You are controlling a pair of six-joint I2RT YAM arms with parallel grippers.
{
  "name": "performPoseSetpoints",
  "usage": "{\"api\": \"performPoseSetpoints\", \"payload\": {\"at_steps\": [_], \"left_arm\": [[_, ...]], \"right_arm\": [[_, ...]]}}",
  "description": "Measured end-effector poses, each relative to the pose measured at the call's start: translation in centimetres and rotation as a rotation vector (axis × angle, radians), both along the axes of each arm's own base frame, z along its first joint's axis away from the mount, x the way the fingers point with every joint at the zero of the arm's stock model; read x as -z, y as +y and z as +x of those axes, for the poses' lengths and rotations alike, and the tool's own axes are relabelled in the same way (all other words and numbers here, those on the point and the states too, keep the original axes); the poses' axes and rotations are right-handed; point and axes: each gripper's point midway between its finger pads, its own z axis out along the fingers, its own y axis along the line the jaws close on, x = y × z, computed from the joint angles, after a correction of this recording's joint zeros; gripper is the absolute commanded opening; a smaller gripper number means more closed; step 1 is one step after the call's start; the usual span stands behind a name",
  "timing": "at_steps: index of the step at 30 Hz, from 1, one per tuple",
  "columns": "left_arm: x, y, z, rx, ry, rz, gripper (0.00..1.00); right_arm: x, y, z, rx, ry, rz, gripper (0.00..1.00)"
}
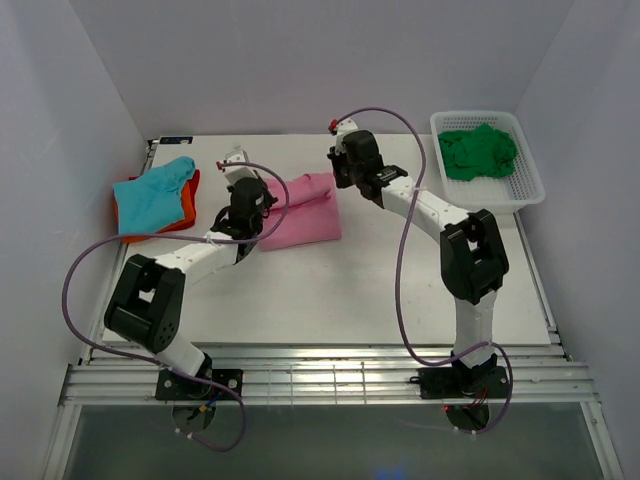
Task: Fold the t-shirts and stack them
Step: Fold the tshirt
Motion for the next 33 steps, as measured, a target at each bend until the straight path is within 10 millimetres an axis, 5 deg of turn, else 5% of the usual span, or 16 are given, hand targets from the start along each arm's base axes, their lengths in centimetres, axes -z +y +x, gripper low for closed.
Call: {"api": "performPoseSetpoints", "payload": {"at_steps": [8, 17, 22, 33], "left_arm": [[7.2, -3.1, -2.9, 0.116, 0.171, -0.083, 0.0], [12.4, -5.4, -3.6, 0.182, 0.293, -0.098, 0.0], [14.3, -5.8, -3.3, 0.187, 0.324, -0.095, 0.0], [15.3, -6.6, -2.4, 0.197, 0.317, -0.1, 0.0]], "right_arm": [[1.1, 2.4, -2.0, -0.129, 0.074, 0.092, 0.08], [4.7, 4.5, -2.6, -0.203, 0.172, 0.116, 0.08], [6.7, 5.0, -2.7, -0.221, 0.222, 0.107, 0.08], [7.0, 8.1, 0.6, -0.247, 0.207, 0.159, 0.08]]}}
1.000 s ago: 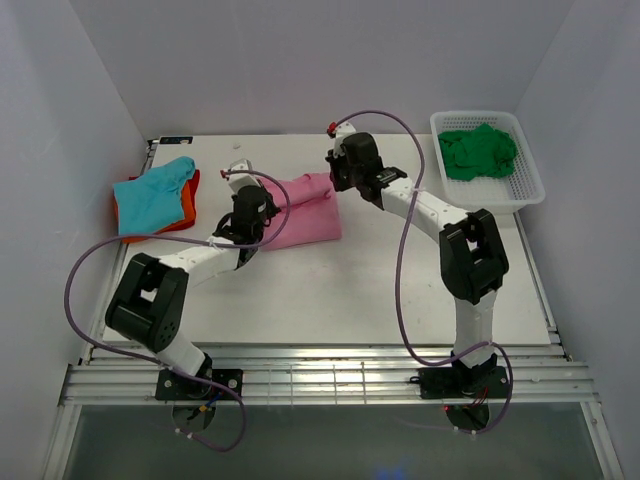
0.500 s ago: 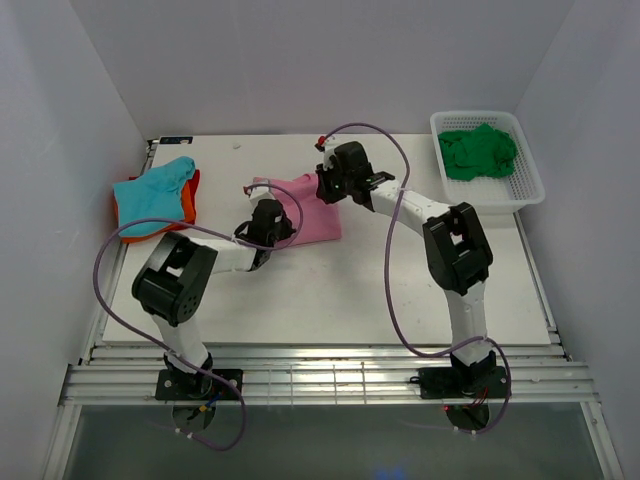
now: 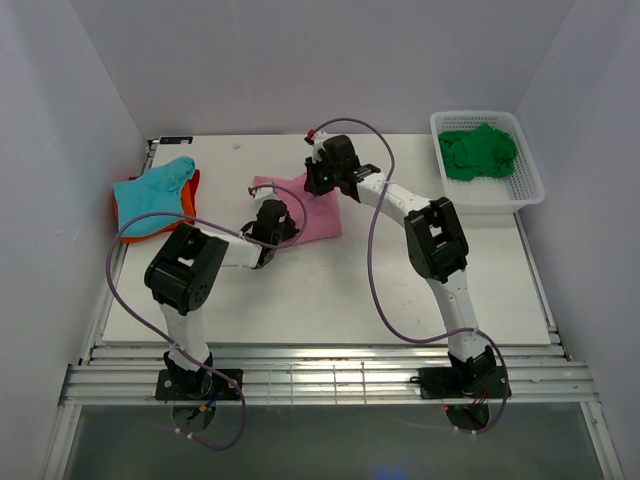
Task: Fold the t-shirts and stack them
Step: Fold the tshirt
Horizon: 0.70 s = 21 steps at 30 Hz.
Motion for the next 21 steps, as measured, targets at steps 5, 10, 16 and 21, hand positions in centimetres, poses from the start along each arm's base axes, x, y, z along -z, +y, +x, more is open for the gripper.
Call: {"api": "performPoseSetpoints", "payload": {"at_steps": [5, 10, 16, 21], "left_arm": [[0.2, -0.4, -1.0, 0.012, -0.01, -0.001, 0.0], [0.3, -2.0, -5.0, 0.064, -0.006, 0.003, 0.0], [0.5, -3.7, -11.6, 0.135, 0.022, -0.023, 0.0], [0.5, -3.1, -15.4, 0.132, 0.052, -0.037, 0.0]], "right_arm": [[1.7, 0.1, 0.1, 0.009, 0.031, -0.007, 0.08], [4.8, -1.8, -2.2, 0.034, 0.096, -0.056, 0.08], [4.4, -4.5, -5.7, 0.054, 0.123, -0.093, 0.08], [1.5, -5.5, -7.1, 0.065, 0.066, -0.059, 0.08]]}}
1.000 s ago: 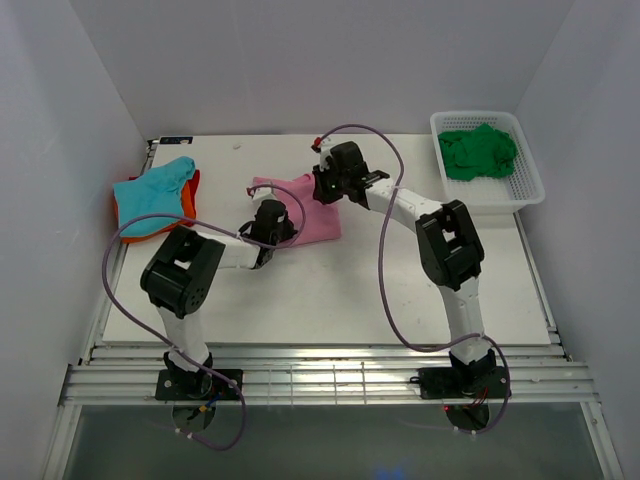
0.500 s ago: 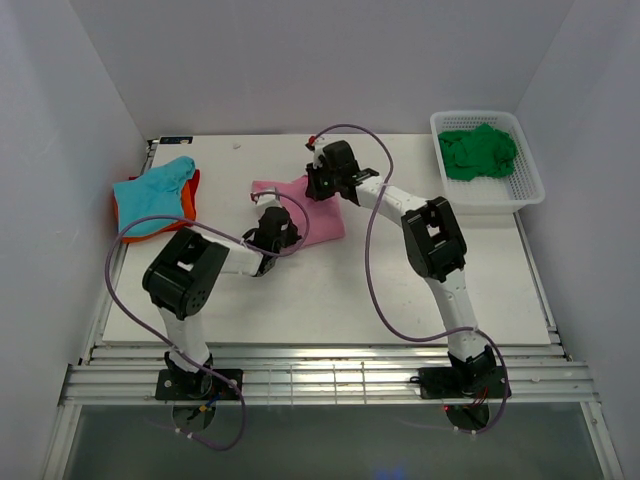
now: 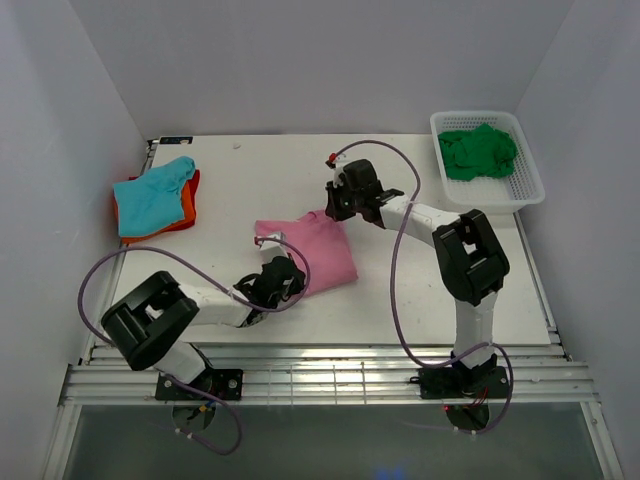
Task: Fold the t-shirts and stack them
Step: Fold the tshirt
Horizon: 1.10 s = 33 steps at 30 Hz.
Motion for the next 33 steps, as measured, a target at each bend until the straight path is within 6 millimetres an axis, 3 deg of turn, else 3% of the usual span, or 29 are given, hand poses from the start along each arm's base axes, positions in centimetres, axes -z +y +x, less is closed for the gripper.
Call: {"api": "performPoseSetpoints", "payload": {"at_steps": [6, 9, 12, 15, 21, 25, 28, 33], "left_arm": [[-0.2, 1.8, -2.7, -0.026, 0.029, 0.035, 0.0], [-0.6, 2.6, -3.1, -0.041, 0.024, 0.07, 0.0], [-1.3, 2.9, -2.9, -0.044, 0.008, 0.107, 0.0], [-3.2, 2.2, -1.7, -0.037, -0.034, 0.128, 0.0], [-10.1, -0.6, 1.7, -0.026, -0.183, 0.094, 0.02], [-12.0, -0.6, 2.6, -0.041, -0.236, 0.113, 0.0], [-11.5, -0.2, 2.7, -0.048, -0.232, 0.148, 0.0], [-10.3, 0.7, 2.5, -0.068, -0.221, 0.187, 0.0]], "right_arm": [[1.0, -1.5, -2.7, 0.007, 0.009, -0.011, 0.08], [2.1, -2.3, -4.1, 0.01, 0.036, -0.033, 0.08], [1.5, -2.8, -4.7, 0.02, 0.025, -0.042, 0.16], [-1.5, -3.4, -5.1, 0.029, -0.032, -0.035, 0.22], [-11.4, -4.3, -5.2, 0.066, -0.239, 0.059, 0.26], [-14.4, -4.5, -6.0, 0.053, -0.294, 0.098, 0.26], [-13.6, -4.3, -6.3, 0.033, -0.274, 0.093, 0.26], [-9.2, -3.8, -6.8, -0.01, -0.177, 0.045, 0.26]]}}
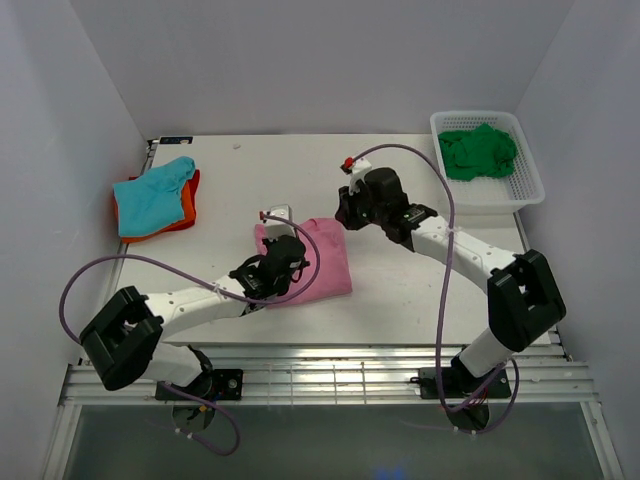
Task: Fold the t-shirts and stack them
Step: Fold the tshirt
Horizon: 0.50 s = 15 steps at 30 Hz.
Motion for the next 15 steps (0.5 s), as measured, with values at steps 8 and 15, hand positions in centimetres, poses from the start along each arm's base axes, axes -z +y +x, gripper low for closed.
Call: {"api": "performPoseSetpoints", "payload": {"at_steps": [8, 15], "left_arm": [[2.4, 3.2, 1.5, -0.087, 0.025, 0.049, 0.0], [5.9, 6.8, 3.9, -0.165, 0.081, 0.104, 0.0]], "right_arm": [[5.9, 1.2, -0.4, -0.059, 0.133, -0.052, 0.26], [8.1, 2.2, 0.2, -0.081, 0.181, -0.066, 0.26]]}}
